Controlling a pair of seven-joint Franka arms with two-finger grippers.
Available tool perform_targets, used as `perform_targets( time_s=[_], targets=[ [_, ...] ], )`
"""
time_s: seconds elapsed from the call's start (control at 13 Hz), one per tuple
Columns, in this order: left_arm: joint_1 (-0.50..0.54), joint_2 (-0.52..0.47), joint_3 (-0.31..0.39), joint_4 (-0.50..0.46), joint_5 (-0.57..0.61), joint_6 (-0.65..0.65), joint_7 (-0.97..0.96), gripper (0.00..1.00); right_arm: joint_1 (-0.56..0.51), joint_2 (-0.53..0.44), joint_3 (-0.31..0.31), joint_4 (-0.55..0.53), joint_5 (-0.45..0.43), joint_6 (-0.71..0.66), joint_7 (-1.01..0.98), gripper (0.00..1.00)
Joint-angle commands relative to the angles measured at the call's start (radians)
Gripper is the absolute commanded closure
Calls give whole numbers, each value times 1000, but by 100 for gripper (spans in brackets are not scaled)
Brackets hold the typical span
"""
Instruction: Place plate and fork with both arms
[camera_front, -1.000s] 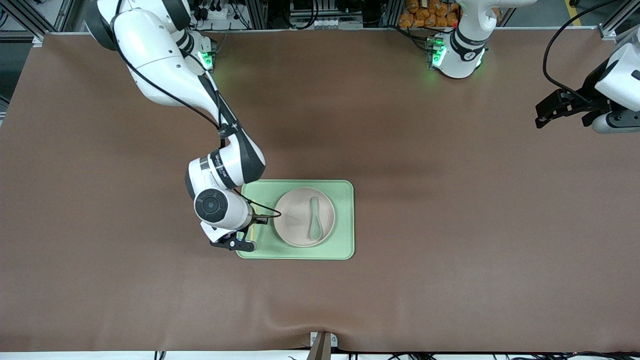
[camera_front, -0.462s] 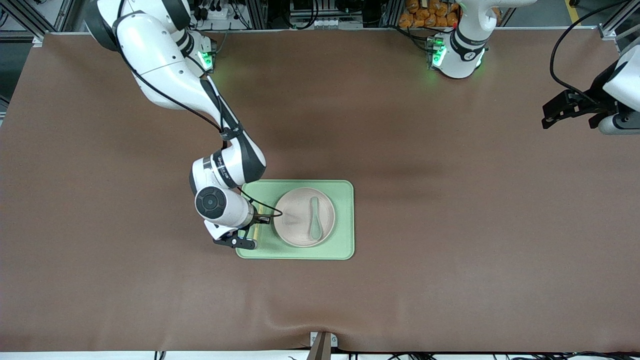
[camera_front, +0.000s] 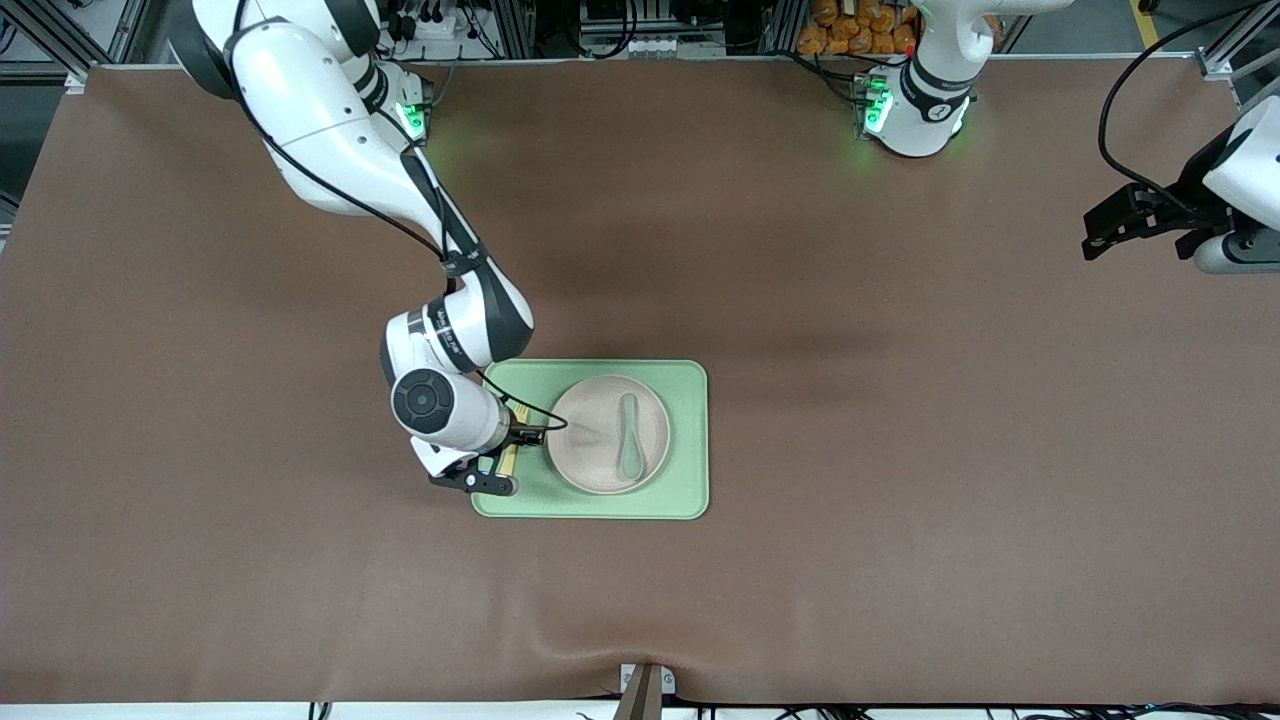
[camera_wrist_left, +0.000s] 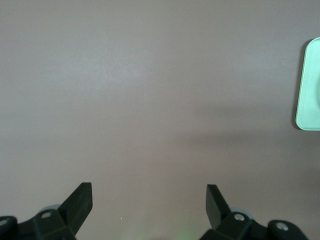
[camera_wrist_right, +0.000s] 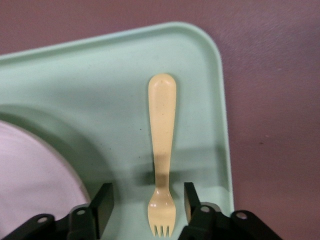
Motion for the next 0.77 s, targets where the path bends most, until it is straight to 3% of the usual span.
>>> perform_targets(
  time_s=[0.0, 0.69],
  targets=[
    [1, 14, -5, 23, 11, -10, 0, 0, -65, -140, -7, -28, 6, -98, -54, 0],
    [4, 24, -5, 25, 11, -10, 15, 0, -398, -507, -7, -30, -48, -455, -525, 0]
  ],
)
